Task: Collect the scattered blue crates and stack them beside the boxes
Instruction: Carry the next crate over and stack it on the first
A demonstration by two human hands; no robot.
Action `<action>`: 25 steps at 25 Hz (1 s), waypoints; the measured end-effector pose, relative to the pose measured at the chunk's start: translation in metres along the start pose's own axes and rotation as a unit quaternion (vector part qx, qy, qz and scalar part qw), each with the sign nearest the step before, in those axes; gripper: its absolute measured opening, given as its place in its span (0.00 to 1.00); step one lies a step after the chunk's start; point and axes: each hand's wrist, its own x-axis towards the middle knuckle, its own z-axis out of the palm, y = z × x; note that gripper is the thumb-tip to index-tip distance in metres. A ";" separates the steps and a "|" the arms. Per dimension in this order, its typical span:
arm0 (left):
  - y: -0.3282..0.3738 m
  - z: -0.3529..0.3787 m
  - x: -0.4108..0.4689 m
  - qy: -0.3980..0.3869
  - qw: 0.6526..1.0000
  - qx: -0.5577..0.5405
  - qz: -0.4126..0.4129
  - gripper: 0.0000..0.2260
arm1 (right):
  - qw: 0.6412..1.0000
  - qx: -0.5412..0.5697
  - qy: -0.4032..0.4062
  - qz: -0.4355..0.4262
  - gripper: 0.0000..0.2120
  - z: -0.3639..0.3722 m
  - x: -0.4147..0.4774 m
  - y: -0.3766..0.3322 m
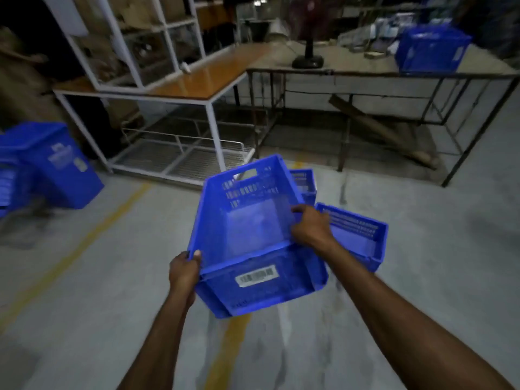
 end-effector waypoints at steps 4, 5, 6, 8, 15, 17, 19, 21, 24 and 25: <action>0.066 -0.040 -0.091 0.094 0.986 0.133 0.044 0.16 | 0.996 0.036 -0.078 0.020 0.23 -0.017 -0.031 0.032; 0.076 -0.048 -0.117 0.109 0.978 0.173 0.043 0.17 | 0.993 0.063 -0.100 0.009 0.23 -0.016 -0.041 0.038; 0.082 -0.053 -0.140 0.117 0.971 0.204 0.043 0.18 | 0.989 0.082 -0.119 -0.003 0.23 -0.014 -0.049 0.046; 0.083 -0.062 -0.194 0.137 0.961 0.238 0.019 0.19 | 0.983 0.102 -0.148 -0.030 0.24 -0.008 -0.070 0.062; -0.032 -0.147 -0.365 0.148 0.971 0.039 -0.183 0.30 | 0.920 0.121 -0.353 -0.121 0.33 -0.006 -0.190 0.086; -0.079 -0.169 -0.416 0.224 0.932 0.168 -0.231 0.28 | 0.880 0.113 -0.426 -0.177 0.35 0.004 -0.240 0.082; -0.107 -0.181 -0.453 0.288 0.912 0.179 -0.233 0.21 | 0.859 0.087 -0.462 -0.201 0.39 0.016 -0.273 0.081; -0.119 -0.203 -0.497 0.306 0.911 0.176 -0.212 0.19 | 0.874 0.027 -0.439 -0.208 0.38 0.031 -0.300 0.062; -0.142 -0.245 -0.575 0.344 0.898 0.174 -0.214 0.20 | 0.871 -0.119 -0.401 -0.257 0.25 0.056 -0.364 0.023; -0.152 -0.257 -0.604 0.358 0.889 0.174 -0.227 0.17 | 0.869 -0.144 -0.379 -0.284 0.21 0.061 -0.396 0.015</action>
